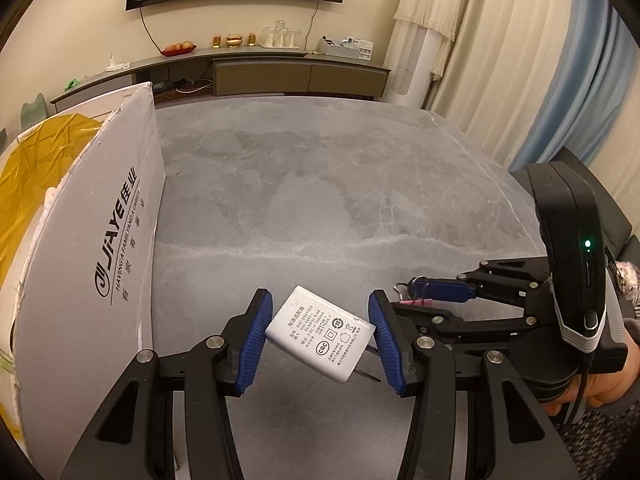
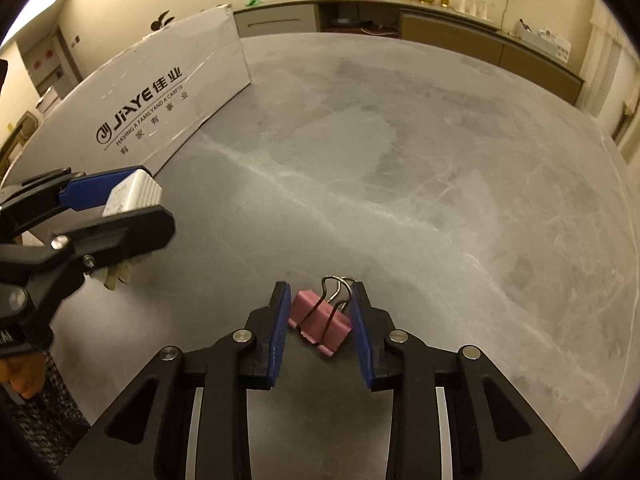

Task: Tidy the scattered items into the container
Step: 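Carry the charger with the left tool while the right tool carries the clip over the box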

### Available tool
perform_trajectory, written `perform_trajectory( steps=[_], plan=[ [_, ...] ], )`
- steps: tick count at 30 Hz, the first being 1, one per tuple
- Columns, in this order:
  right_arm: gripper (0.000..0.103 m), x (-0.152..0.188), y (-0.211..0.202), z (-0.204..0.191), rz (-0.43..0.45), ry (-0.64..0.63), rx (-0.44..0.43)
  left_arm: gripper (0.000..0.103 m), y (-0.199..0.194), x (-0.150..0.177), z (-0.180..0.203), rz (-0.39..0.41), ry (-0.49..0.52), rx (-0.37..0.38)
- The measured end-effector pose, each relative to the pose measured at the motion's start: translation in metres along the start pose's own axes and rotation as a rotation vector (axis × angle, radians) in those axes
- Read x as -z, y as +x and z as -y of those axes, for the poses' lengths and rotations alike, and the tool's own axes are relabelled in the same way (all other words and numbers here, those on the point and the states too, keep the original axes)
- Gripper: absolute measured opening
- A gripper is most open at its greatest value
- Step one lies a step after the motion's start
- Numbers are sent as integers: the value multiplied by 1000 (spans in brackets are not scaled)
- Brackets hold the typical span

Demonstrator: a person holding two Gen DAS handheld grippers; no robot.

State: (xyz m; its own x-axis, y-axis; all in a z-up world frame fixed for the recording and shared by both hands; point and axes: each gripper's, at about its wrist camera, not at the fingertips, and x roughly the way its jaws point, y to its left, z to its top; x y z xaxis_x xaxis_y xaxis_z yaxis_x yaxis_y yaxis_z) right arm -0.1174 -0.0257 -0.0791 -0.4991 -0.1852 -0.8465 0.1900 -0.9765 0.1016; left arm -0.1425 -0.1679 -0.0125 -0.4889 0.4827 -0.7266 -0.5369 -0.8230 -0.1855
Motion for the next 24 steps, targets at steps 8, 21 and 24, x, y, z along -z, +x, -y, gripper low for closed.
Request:
perform_trajectory(
  steps=[8, 21, 24],
  plan=[
    [31, 0, -10, 4, 20, 30, -13, 51, -17, -6, 5, 34, 3, 34],
    [31, -4, -37, -6, 109, 15, -7, 51, -51, -17, 7, 107, 18, 59],
    [31, -9, -53, -16, 156, 1, 6, 51, -62, -20, 5, 131, 13, 68]
  ],
)
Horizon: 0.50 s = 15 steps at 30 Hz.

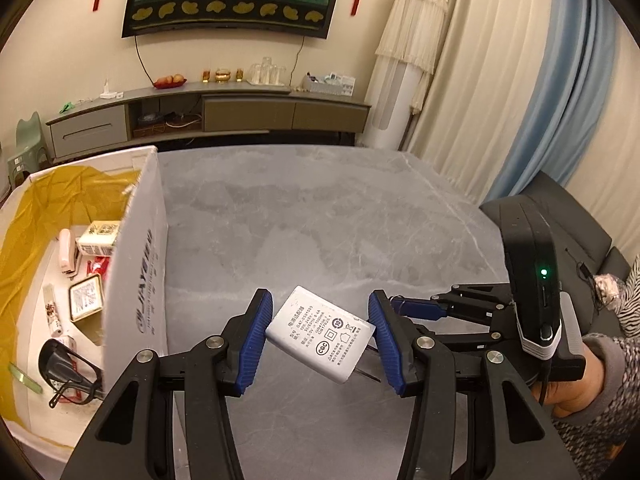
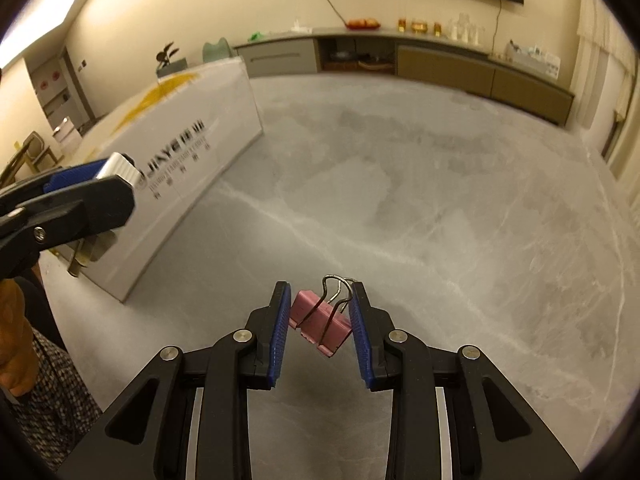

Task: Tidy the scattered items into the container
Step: 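Carry the charger with the left tool while the right tool carries the clip over the box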

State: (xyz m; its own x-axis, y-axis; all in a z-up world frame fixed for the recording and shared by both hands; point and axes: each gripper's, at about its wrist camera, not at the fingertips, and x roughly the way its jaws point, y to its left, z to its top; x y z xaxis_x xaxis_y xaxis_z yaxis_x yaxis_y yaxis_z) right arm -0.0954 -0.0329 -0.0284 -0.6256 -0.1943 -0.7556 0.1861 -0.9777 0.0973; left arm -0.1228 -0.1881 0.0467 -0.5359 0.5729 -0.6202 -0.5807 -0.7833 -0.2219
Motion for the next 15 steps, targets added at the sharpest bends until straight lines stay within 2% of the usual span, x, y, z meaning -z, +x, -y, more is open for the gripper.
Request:
perform_trajectory(
  steps=[7, 15],
  plan=[
    [31, -13, -39, -31, 138, -28, 41, 51, -33, -10, -3, 71, -8, 17],
    [31, -16, -63, -47, 192, 44, 30, 51, -67, -15, -13, 135, -29, 27]
  ],
)
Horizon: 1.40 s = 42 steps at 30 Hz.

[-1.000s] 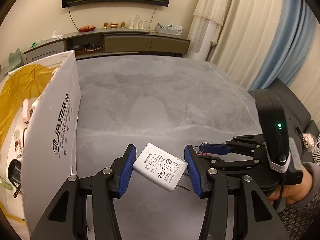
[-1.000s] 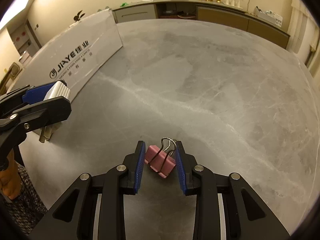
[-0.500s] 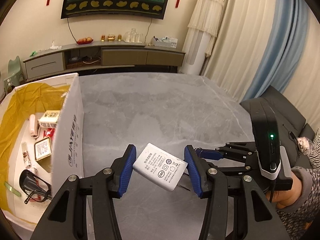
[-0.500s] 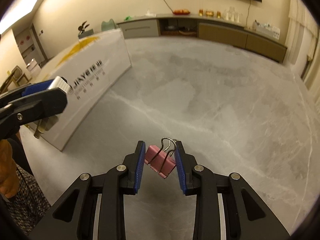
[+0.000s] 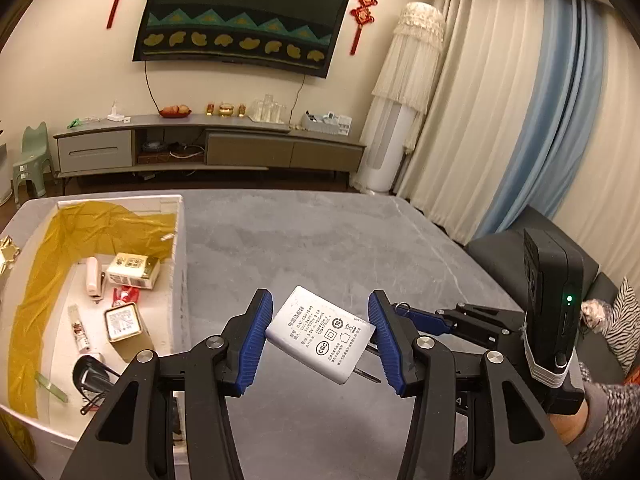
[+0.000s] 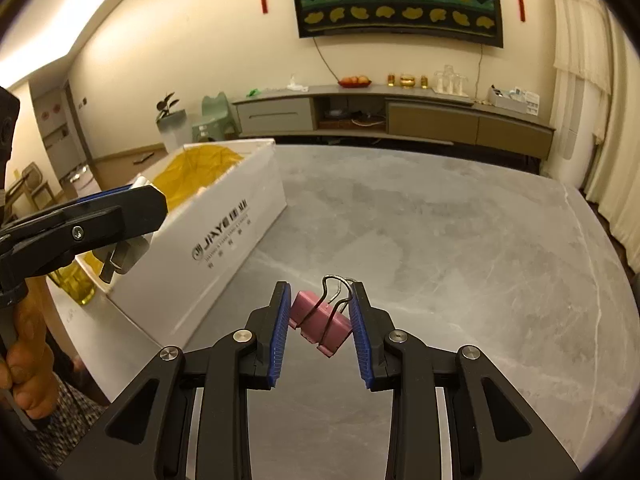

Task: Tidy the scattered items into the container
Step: 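Carry the charger with the left tool while the right tool carries the clip over the box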

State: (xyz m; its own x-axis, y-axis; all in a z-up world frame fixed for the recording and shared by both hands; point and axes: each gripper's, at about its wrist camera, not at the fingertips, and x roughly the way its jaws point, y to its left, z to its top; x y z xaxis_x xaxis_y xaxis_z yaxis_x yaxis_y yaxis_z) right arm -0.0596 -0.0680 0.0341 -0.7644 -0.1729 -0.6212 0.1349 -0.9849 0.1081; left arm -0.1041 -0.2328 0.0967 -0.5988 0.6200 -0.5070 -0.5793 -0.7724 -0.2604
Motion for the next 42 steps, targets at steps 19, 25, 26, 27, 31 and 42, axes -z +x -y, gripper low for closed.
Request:
perform_trajectory(
  steps=[19, 25, 26, 27, 31, 42],
  plan=[
    [31, -36, -45, -79, 90, -78, -53, 51, -60, -18, -24, 131, -44, 6],
    [31, -50, -50, -108, 112, -122, -72, 51, -78, -21, -37, 169, -68, 0],
    [31, -53, -51, -113, 116, -131, -75, 51, -81, -21, -38, 176, -71, -2],
    [31, -54, -51, -118, 118, -139, -78, 51, -84, -22, -41, 183, -75, -3],
    [31, -62, -54, -137, 131, -176, -85, 51, -95, -24, -52, 207, -95, -11],
    [31, -75, -53, -175, 134, -227, -105, 51, -118, -26, -73, 251, -133, -27]
  ],
)
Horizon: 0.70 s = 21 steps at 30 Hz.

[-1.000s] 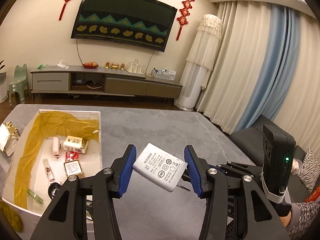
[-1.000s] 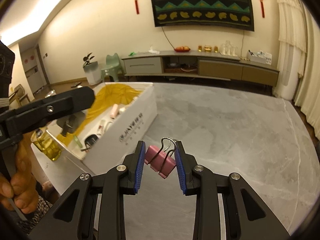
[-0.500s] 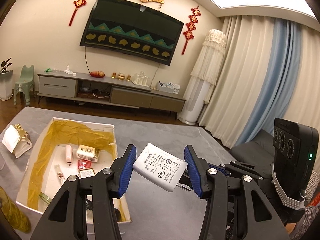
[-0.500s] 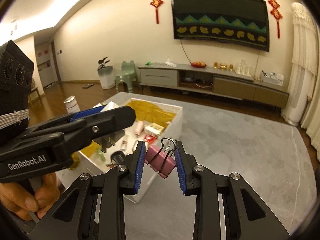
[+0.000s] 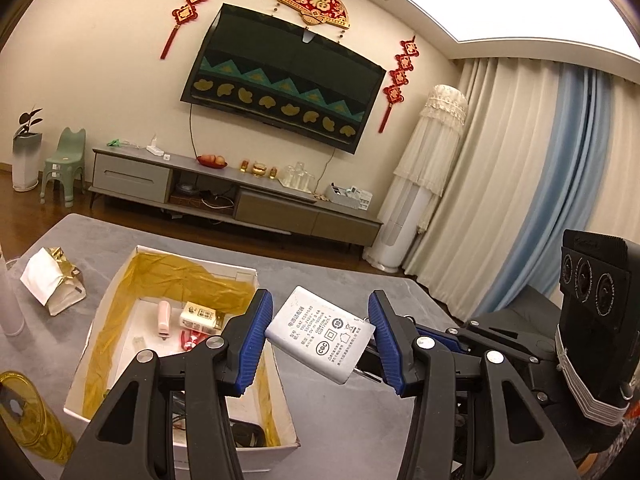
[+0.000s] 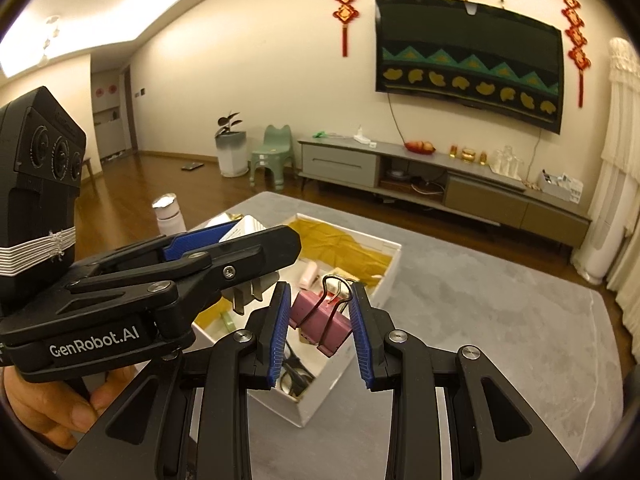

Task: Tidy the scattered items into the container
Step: 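Carry the charger with the left tool while the right tool carries the clip over the box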

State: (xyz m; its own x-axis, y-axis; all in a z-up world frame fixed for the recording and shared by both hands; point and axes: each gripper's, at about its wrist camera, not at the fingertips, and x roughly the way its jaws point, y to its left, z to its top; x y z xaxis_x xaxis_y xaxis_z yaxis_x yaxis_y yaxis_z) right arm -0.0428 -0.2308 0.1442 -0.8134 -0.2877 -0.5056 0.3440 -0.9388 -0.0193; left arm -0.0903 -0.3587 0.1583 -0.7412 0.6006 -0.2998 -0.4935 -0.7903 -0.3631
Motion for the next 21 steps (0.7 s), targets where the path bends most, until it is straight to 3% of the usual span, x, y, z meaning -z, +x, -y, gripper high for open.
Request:
perform_trajectory(
  steps=[21],
  plan=[
    [31, -31, 58, -16, -94, 17, -71, 51, -6, -6, -67, 16, -124, -60]
  ],
)
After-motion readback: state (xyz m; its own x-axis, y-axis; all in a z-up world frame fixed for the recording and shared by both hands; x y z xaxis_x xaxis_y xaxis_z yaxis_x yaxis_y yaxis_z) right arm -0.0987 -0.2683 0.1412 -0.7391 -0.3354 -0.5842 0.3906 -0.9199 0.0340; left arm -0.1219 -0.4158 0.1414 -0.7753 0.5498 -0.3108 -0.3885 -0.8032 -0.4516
